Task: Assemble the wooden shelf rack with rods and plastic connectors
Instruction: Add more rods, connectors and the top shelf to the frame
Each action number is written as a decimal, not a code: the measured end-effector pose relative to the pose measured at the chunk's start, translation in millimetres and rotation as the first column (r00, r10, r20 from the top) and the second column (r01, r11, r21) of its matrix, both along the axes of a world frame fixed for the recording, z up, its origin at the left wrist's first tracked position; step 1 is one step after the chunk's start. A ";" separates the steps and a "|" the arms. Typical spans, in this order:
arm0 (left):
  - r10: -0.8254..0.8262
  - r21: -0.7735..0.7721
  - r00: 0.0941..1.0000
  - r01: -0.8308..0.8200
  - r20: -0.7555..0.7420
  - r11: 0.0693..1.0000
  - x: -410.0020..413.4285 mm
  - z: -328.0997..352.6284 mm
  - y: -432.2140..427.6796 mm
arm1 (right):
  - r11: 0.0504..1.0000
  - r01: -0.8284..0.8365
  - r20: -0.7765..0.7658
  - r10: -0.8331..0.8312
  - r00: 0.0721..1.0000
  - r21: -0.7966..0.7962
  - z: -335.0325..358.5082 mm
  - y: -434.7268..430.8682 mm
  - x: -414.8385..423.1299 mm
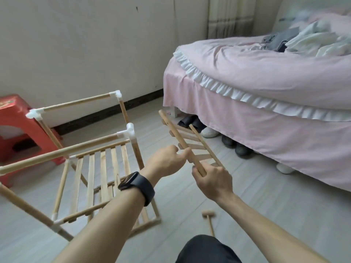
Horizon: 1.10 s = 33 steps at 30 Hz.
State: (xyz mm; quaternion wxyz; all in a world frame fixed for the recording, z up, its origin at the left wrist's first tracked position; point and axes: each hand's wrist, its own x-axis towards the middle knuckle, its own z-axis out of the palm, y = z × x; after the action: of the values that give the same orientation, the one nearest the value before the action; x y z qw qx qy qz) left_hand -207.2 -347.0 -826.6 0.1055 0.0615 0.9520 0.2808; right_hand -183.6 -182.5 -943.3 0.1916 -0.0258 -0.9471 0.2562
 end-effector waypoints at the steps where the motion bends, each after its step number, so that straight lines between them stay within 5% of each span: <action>1: -0.004 0.052 1.000 0.005 -0.014 0.999 -0.1 9.4 -0.6 | 1.000 -0.017 -0.086 0.019 0.996 0.020 12.6 -4.0 1.1; 5: 0.138 0.316 0.983 -0.092 -0.125 0.944 8.6 48.7 -9.8 | 0.988 -0.048 -0.447 0.110 0.888 0.147 69.3 -20.5 -4.6; 9: 0.407 0.609 0.889 -0.206 -0.210 0.766 21.3 83.2 -28.0 | 0.962 -0.098 -0.648 0.245 0.721 0.255 121.2 -50.1 -16.8; 13: 0.599 0.778 0.759 -0.206 -0.256 0.594 31.5 120.1 -58.5 | 0.941 -0.173 -0.722 0.334 0.606 0.290 163.3 -93.4 -23.2; 17: 0.688 0.859 0.678 -0.166 -0.257 0.484 43.6 148.5 -106.1 | 0.797 -0.476 -0.611 0.596 0.521 0.372 184.9 -137.8 -24.9; 20: 0.725 0.918 0.654 -0.117 -0.216 0.378 54.9 160.6 -148.9 | 0.724 -0.628 -0.517 0.668 0.535 0.286 187.5 -159.8 -25.5; 23: 0.772 0.937 0.598 -0.094 -0.216 0.335 66.9 163.0 -196.2 | 0.768 -0.626 -0.549 0.584 0.597 0.136 185.3 -164.2 -34.3; 26: 0.795 0.947 0.573 -0.098 -0.199 0.307 78.7 156.8 -239.3 | 0.815 -0.579 -0.521 0.482 0.705 -0.030 185.4 -162.4 -52.5; 30: 0.804 0.954 0.565 -0.096 -0.183 0.284 90.4 148.7 -275.2 | 0.896 -0.384 -0.290 0.316 0.903 -0.221 187.9 -166.6 -72.7; 33: 0.810 0.954 0.558 -0.099 -0.182 0.282 91.4 143.8 -289.7 | 0.866 -0.333 -0.121 0.310 0.943 -0.373 191.1 -171.9 -84.1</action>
State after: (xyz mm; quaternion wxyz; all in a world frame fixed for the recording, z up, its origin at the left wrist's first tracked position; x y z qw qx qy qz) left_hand -115.8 -636.8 -682.8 -0.3761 -0.1041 0.5991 0.6991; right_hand -267.7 -354.4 -752.2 0.1642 0.1020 -0.8624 0.4678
